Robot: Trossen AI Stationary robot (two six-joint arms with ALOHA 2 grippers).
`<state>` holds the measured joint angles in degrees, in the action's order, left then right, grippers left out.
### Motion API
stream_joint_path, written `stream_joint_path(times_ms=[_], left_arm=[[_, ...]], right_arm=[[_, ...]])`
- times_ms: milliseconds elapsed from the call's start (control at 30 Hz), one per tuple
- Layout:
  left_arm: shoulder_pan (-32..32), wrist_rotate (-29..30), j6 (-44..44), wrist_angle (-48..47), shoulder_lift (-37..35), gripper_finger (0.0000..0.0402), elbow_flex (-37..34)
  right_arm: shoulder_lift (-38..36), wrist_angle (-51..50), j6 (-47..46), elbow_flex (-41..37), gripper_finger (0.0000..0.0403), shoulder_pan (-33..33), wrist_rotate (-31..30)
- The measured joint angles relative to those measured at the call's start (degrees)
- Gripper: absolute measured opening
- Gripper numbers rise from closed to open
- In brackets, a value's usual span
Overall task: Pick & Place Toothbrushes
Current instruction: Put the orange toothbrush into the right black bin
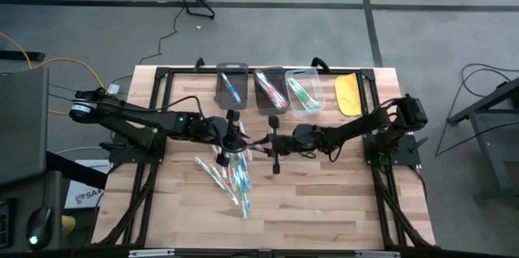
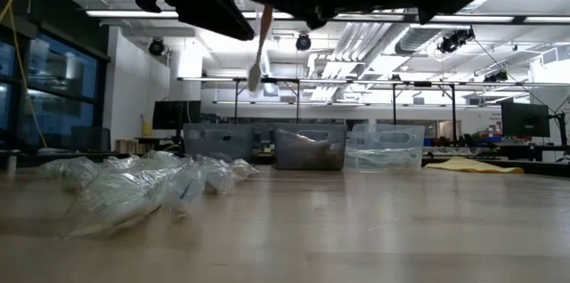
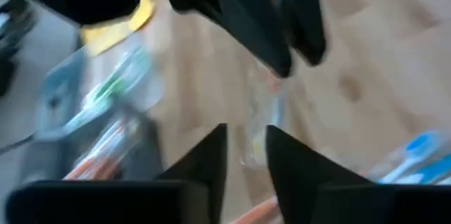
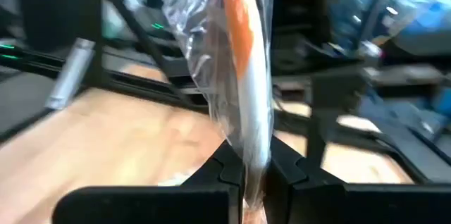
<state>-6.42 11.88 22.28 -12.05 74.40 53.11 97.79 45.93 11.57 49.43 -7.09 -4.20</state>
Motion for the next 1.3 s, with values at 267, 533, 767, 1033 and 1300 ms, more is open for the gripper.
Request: stream_joint_path(times_ms=[267, 533, 767, 1033, 1300], left_arm=[[0.1, 13.5, -6.9, -15.3, -3.5, 0.0173, 2.6], [0.0, 17.8, -16.4, -26.0, -8.6, 0.0175, 2.6], [0.0, 21.1, -19.9, -30.4, -12.6, 0.0175, 2.6], [0.0, 23.0, -20.2, -26.0, -22.3, 0.0175, -5.2], [0.0, 22.7, -21.4, -21.7, -33.5, 0.0175, -13.7]], right_arm=[[-4.5, -30.0, -7.8, 9.6, 0.0015, 5.8, -5.7], [-4.5, -64.3, -19.6, 27.7, 0.0019, 19.5, 1.1], [-3.4, -71.6, -22.1, 34.6, 0.0015, 31.0, 11.2], [6.9, -83.0, -22.0, 46.9, 0.0017, 36.2, 15.1], [21.7, -98.0, -21.8, 65.7, 0.0017, 38.0, 16.3]])
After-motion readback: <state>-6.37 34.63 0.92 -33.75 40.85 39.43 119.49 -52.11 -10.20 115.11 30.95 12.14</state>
